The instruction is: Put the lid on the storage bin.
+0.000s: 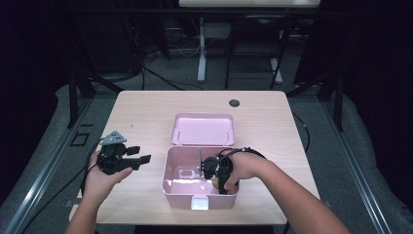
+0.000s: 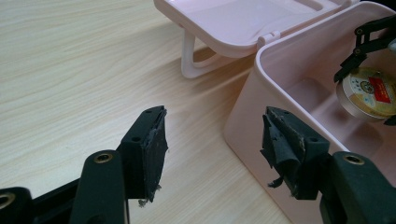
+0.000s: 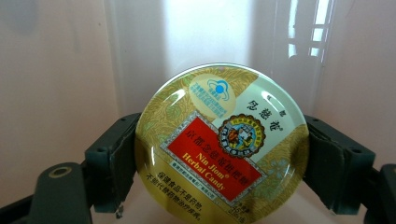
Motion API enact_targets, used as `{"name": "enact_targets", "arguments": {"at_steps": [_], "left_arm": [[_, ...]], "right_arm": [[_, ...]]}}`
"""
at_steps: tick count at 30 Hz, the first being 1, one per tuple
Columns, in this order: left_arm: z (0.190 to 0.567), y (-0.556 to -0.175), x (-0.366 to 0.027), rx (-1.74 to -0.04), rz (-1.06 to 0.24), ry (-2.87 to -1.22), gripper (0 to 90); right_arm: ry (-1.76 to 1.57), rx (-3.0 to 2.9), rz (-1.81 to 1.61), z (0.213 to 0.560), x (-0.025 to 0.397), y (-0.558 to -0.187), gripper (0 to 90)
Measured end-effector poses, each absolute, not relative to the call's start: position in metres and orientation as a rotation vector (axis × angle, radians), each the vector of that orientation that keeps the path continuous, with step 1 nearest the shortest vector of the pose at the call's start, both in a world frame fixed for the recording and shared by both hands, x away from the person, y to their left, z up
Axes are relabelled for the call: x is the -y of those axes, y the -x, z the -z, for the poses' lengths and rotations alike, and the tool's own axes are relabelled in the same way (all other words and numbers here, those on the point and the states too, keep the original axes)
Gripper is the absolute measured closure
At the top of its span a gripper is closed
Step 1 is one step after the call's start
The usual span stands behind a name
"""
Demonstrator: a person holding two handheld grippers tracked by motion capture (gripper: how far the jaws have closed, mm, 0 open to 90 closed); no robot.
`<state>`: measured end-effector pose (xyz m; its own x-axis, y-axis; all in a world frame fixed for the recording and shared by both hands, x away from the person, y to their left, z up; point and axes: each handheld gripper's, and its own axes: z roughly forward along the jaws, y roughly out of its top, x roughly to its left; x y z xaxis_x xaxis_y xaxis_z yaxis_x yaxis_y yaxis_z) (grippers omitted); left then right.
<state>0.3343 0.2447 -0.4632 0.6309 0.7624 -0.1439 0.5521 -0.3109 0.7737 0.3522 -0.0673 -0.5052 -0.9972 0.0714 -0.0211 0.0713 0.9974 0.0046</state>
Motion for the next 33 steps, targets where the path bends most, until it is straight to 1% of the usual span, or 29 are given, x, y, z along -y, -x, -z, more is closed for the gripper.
{"name": "enact_targets", "arguments": {"at_steps": [33], "left_arm": [[0.4633, -0.3347, -0.2447, -1.022, -0.308, -2.015, 39.8]], "right_arm": [[-0.121, -3.114, 0.009, 0.5140, 0.0665, -0.3553, 19.2]]}}
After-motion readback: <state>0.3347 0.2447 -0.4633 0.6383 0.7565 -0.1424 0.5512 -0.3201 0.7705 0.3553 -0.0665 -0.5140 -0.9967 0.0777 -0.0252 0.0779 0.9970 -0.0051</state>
